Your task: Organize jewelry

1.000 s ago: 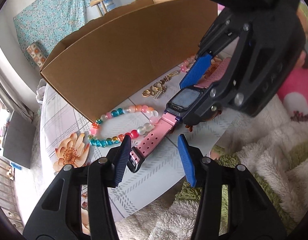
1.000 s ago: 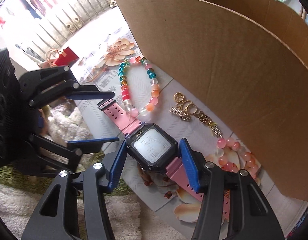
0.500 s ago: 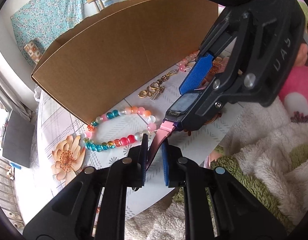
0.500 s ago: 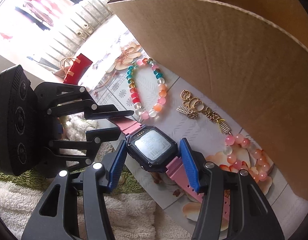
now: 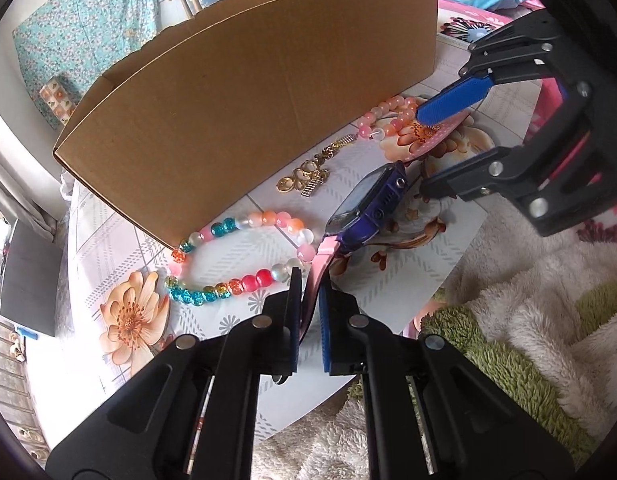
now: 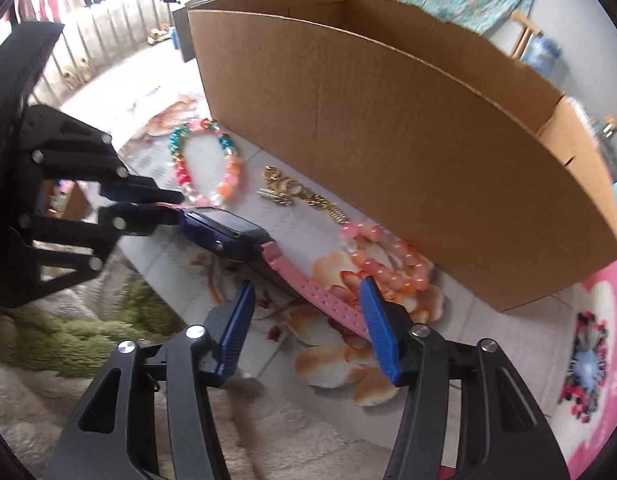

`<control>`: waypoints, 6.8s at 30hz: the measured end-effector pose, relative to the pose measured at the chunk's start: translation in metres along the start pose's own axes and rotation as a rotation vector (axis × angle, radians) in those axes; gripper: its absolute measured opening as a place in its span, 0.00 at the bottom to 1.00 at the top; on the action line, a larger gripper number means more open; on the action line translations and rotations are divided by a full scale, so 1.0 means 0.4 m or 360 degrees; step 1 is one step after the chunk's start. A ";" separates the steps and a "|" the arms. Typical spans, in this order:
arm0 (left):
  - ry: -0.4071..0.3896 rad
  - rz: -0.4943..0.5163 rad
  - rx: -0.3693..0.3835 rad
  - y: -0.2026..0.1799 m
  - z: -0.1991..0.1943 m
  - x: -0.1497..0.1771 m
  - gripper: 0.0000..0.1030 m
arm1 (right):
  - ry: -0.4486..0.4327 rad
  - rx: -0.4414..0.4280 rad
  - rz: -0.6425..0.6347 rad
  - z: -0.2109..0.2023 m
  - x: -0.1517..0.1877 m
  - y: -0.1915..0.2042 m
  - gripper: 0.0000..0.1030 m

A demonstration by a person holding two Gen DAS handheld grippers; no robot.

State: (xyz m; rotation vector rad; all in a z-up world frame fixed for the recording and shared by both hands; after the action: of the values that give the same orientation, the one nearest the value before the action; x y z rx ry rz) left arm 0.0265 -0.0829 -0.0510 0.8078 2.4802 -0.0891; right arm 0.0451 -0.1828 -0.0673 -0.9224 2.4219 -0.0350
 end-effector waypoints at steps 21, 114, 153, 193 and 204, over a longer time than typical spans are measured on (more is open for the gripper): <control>-0.0294 -0.0002 -0.0116 0.046 -0.153 -0.066 0.03 | -0.0438 0.0800 -0.0049 -0.147 -0.053 0.098 0.04; -0.0516 -0.1261 0.0125 0.418 -0.182 0.168 0.92 | -0.0277 0.0216 0.0830 -0.104 -0.051 -0.019 0.94; -0.0045 -0.0582 -0.0133 0.233 -0.031 0.109 0.77 | -0.0104 -0.0312 0.0822 0.053 -0.124 0.093 0.29; 0.0015 -0.0609 0.0141 0.215 -0.002 0.078 0.19 | -0.0033 -0.0287 0.0659 0.085 -0.205 0.178 0.10; 0.0023 -0.0619 0.0129 0.209 -0.003 0.075 0.19 | -0.0036 -0.0281 0.0653 0.077 -0.200 0.186 0.10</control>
State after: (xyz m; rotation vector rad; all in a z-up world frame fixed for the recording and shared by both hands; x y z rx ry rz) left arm 0.0526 0.0017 -0.0571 0.3477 2.6294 -0.3236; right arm 0.0644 -0.0708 -0.0707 -0.4770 2.5754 0.3411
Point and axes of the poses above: each gripper's, at about its wrist camera, not at the fingertips, and z roughly the way its jaws point, y to its left, x to its underside, the point moved 3 cm from there along z, roughly the way its jaws point, and after that the axes turned 6 degrees about x, right-handed, at the moved point
